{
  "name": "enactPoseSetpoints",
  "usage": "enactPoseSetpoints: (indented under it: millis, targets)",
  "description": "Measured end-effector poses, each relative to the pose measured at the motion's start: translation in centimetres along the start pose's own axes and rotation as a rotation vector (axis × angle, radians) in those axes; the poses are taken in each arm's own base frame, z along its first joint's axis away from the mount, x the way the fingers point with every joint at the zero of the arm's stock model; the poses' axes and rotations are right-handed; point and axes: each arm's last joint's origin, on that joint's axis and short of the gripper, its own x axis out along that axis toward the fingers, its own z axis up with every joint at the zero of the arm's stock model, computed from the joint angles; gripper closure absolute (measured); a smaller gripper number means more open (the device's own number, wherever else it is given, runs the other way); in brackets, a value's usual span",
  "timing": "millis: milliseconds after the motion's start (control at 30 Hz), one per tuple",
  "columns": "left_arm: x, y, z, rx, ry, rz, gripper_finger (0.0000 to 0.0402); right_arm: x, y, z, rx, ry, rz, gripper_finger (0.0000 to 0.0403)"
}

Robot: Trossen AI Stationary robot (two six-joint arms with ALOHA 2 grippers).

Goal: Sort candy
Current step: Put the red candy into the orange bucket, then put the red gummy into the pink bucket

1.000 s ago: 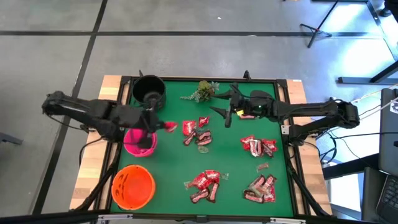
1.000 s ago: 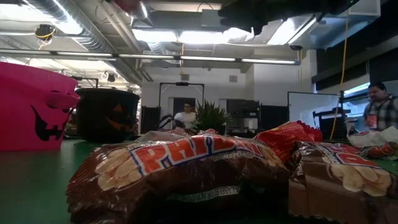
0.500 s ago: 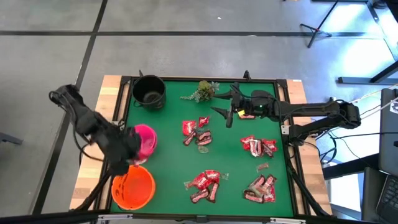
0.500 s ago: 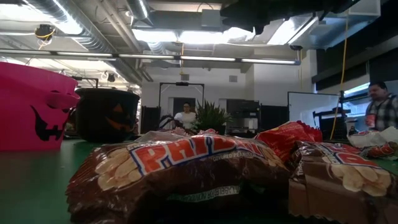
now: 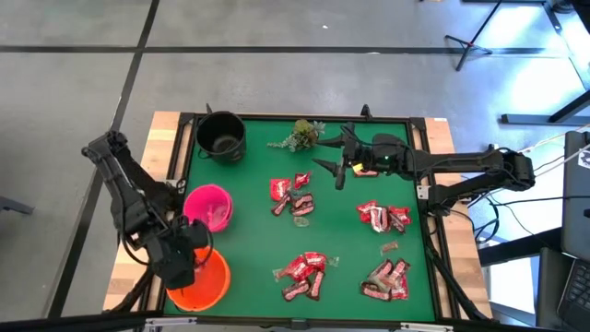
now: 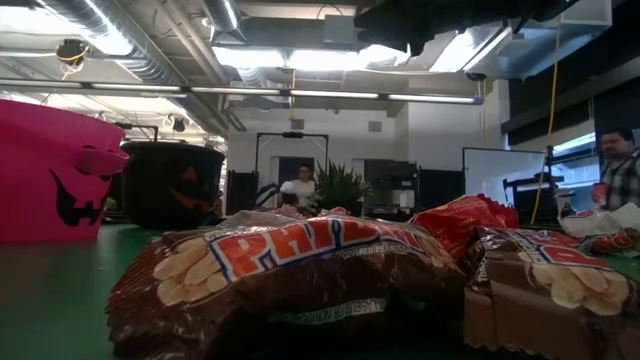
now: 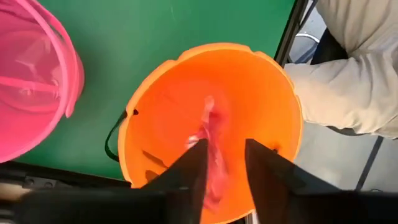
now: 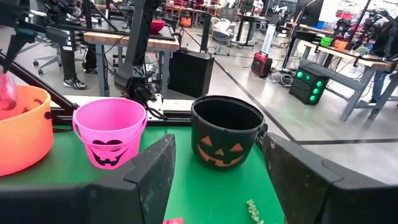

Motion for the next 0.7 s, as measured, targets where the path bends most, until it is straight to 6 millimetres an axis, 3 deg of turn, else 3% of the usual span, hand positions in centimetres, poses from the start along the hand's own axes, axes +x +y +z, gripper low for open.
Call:
enactPoseSetpoints:
  millis: [233,400,567,700]
  targets:
    - [-0.3,0.5,0.3,0.033,-0.043,0.026,0.0236,0.0,0.0,-0.2,-0.023,0.022,0.003,0.0164]
    - [-1.6,1.6,1.2,0.127,-0.277,0.090,0.0236,-0.1,0.1,-1.4,-0.035,0.147,0.000,0.0164]
    - [-3.0,2.7,2.1,0.288,-0.545,0.233,0.0237,-0.6,-0.1,-3.2,-0.067,0.357,-0.110,0.0164]
    - [-4.5,4.1,2.2,0.331,-0.650,0.269,0.0238,-1.1,-0.5,-4.3,-0.081,0.481,-0.219,0.0164]
